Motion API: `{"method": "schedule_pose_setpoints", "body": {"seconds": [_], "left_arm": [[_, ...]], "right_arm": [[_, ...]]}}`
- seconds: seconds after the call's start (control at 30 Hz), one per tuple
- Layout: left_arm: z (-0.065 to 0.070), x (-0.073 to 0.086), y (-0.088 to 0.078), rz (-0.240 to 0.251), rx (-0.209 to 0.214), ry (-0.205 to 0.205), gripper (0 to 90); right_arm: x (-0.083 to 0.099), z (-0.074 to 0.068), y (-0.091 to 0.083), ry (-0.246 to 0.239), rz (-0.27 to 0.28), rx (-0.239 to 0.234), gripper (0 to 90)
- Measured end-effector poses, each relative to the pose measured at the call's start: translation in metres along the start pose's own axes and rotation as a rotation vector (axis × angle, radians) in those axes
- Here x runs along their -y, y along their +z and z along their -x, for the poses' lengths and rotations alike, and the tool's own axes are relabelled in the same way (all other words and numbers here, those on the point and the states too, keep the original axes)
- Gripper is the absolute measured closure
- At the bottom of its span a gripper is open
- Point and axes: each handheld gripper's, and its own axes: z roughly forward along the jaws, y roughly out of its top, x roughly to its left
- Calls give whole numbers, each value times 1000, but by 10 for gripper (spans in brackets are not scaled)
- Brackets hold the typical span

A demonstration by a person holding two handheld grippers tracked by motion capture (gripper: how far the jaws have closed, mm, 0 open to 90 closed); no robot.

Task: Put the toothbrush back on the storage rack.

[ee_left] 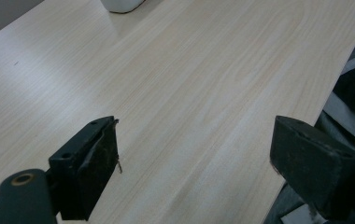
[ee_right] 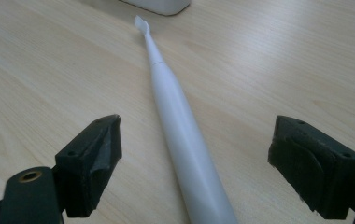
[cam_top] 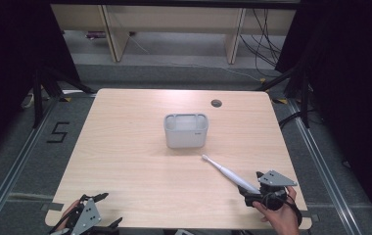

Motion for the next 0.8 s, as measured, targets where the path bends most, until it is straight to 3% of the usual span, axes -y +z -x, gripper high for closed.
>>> {"method": "schedule_pose_setpoints", "body": {"seconds": [0.03,0.13,0.17,0.2,0.27,0.4,0.5,0.53,0.6,0.63,0.8], "left_arm": [[0,0,0,0,0,0,149],[0,0,0,-3,2,-1,149],[0,0,0,-5,1,2,149],[-1,0,0,-11,1,9,148],[-1,0,1,-13,-1,10,149],[-1,0,0,-14,-1,11,149],[-1,0,0,-17,0,10,149],[-1,0,0,-17,0,11,149],[-2,0,0,-30,-4,16,149],[-2,0,-1,-29,-2,14,149],[-1,0,0,-27,0,11,148]], "right_arm": [[0,2,0,-28,6,14,177],[0,1,1,-25,2,11,181],[0,-2,0,20,-21,-5,181],[-1,0,2,-20,-21,-21,186],[-1,1,3,-46,-15,-9,196],[-3,-2,3,-35,-41,-19,196],[-4,0,5,-63,-28,-13,202],[-5,-2,4,-42,-44,-16,204],[-6,-1,5,-71,-51,-45,221],[-7,-2,4,-56,-66,-46,232],[-9,-2,5,-96,-90,-52,255]]}}
